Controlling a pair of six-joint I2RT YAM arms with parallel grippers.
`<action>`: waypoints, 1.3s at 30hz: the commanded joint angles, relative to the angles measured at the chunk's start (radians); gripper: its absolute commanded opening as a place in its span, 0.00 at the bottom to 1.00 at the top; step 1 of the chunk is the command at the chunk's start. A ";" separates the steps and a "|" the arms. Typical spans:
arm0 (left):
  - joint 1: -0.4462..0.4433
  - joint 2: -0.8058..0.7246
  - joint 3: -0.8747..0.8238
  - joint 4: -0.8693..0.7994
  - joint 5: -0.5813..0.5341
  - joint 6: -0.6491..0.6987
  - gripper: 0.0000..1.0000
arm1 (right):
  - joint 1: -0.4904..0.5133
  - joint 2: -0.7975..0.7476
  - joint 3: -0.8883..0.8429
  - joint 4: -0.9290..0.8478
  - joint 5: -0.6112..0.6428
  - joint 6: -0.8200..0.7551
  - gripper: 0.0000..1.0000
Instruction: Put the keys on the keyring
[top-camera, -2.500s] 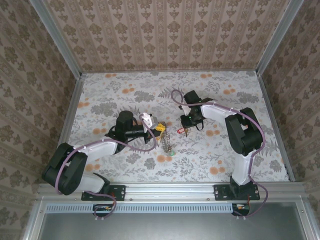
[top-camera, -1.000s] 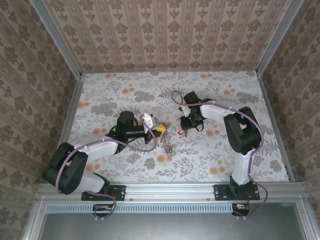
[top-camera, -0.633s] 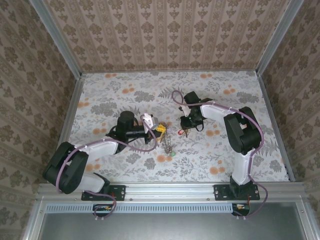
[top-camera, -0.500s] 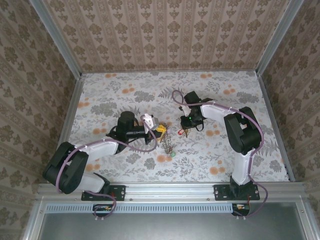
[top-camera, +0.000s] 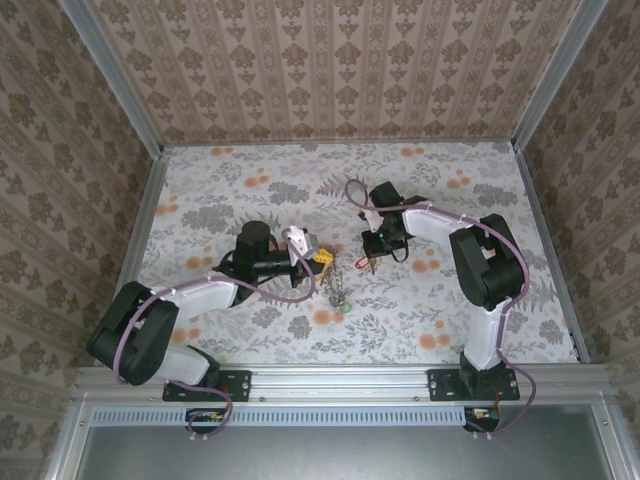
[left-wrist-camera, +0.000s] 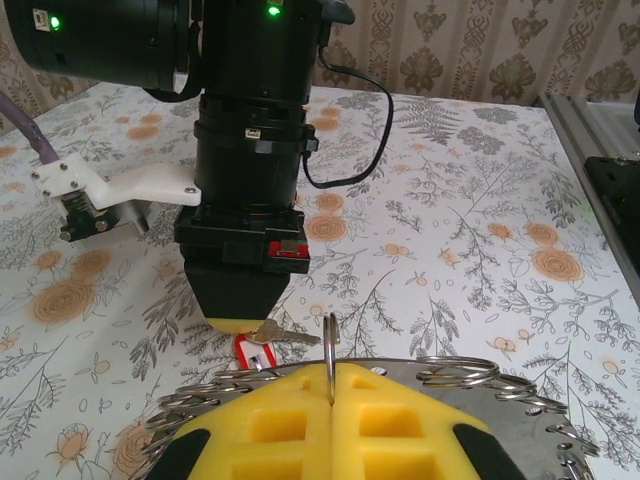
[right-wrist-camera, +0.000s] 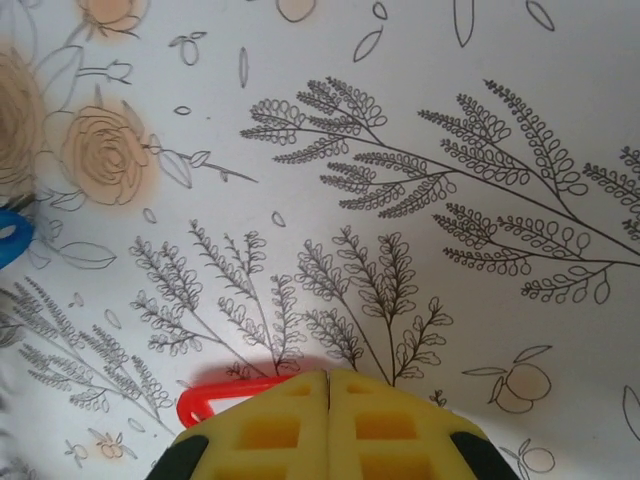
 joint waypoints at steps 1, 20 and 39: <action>-0.008 0.018 0.040 0.055 0.032 -0.008 0.00 | -0.011 -0.137 -0.079 0.086 -0.037 -0.012 0.02; -0.039 0.087 0.056 0.189 0.057 -0.069 0.00 | -0.075 -0.656 -0.491 0.569 -0.517 -0.243 0.02; -0.068 0.114 0.086 0.204 0.039 -0.101 0.00 | 0.064 -0.649 -0.438 0.522 -0.546 -0.409 0.01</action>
